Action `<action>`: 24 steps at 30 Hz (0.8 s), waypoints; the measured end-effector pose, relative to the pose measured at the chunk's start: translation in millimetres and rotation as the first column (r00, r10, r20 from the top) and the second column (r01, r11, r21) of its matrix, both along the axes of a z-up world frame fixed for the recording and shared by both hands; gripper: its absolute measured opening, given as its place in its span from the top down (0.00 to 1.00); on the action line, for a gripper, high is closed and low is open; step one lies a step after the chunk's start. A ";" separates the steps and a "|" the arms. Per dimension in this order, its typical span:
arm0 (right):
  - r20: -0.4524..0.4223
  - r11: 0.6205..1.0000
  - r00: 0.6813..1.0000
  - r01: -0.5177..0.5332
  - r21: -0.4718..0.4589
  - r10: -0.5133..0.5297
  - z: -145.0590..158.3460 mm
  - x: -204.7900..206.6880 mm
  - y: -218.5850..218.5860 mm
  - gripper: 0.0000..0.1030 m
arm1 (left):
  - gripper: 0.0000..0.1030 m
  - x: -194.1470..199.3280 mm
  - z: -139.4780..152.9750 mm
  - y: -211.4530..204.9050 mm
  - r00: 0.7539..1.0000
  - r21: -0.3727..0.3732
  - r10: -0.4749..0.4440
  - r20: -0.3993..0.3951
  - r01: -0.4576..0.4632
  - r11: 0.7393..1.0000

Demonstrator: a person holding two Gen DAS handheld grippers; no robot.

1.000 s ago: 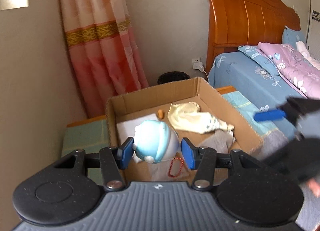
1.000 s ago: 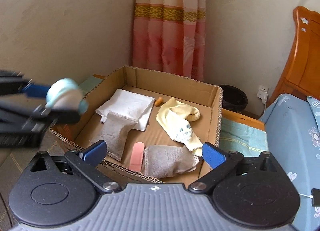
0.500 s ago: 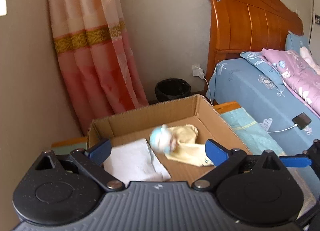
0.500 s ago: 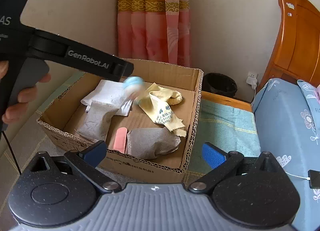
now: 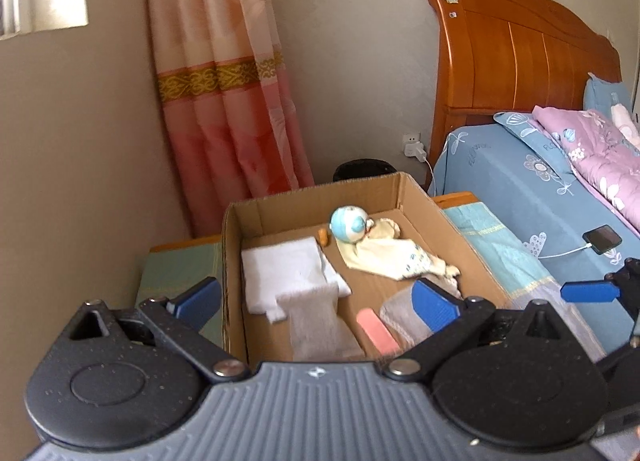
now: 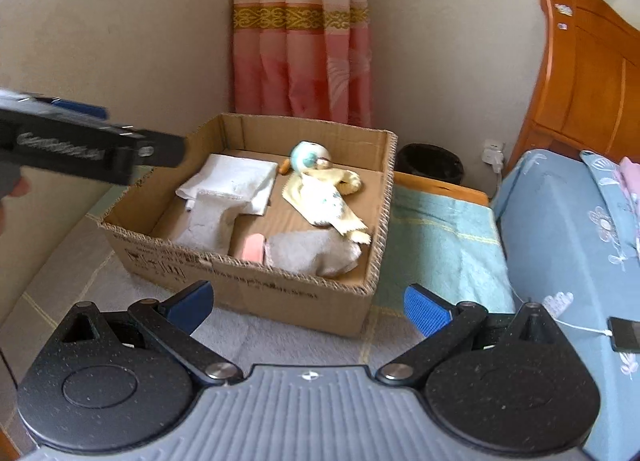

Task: Organize soft objects
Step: 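Grasp the blue patterned tasselled sachet with the right tool while the left tool withdraws from the box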

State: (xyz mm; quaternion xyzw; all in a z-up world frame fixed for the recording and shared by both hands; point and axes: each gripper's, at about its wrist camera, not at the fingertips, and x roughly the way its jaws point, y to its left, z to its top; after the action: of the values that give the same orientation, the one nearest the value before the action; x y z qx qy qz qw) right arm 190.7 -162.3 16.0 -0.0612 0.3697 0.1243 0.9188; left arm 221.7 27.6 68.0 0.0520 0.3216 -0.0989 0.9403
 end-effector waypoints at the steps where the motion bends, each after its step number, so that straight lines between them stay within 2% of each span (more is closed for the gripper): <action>1: 0.000 1.000 1.000 0.010 -0.001 -0.010 -0.9 -3.8 -2.8 0.00 | 0.02 -6.7 -1.1 0.2 1.000 -0.001 0.004 -0.001 -0.004 1.000; 9: -0.036 0.992 0.992 0.123 0.009 -0.123 -18.2 -32.2 -33.9 0.00 | 0.01 -52.5 -24.7 -6.0 1.000 0.000 0.027 -0.003 -0.027 1.000; 13: -0.048 0.988 0.989 0.143 0.053 -0.140 -24.1 -42.5 -50.0 0.00 | 0.01 -66.1 -42.6 -10.9 0.999 -0.013 0.012 -0.036 -0.012 1.000; 18: -0.041 0.993 0.992 0.118 0.013 -0.117 -40.6 -53.5 -57.8 0.00 | 0.01 -80.1 -60.8 -16.7 0.998 0.004 -0.014 -0.059 0.014 1.000; 21: -0.075 0.995 0.992 0.095 -0.032 -0.097 -57.1 -57.5 -59.2 0.00 | 0.01 -84.9 -68.8 -18.5 0.997 0.004 -0.025 -0.074 0.025 1.000; 24: -0.111 0.997 0.991 0.067 -0.036 -0.070 -72.5 -60.5 -60.2 0.00 | 0.01 -89.5 -75.8 -21.4 0.995 0.004 -0.043 -0.086 0.043 0.999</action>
State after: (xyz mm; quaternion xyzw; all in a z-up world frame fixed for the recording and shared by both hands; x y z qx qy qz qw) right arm 130.2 -222.5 -56.5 -0.0561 0.4246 0.0900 0.8992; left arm 132.2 6.2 -7.8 0.0572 0.3607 -0.1204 0.9231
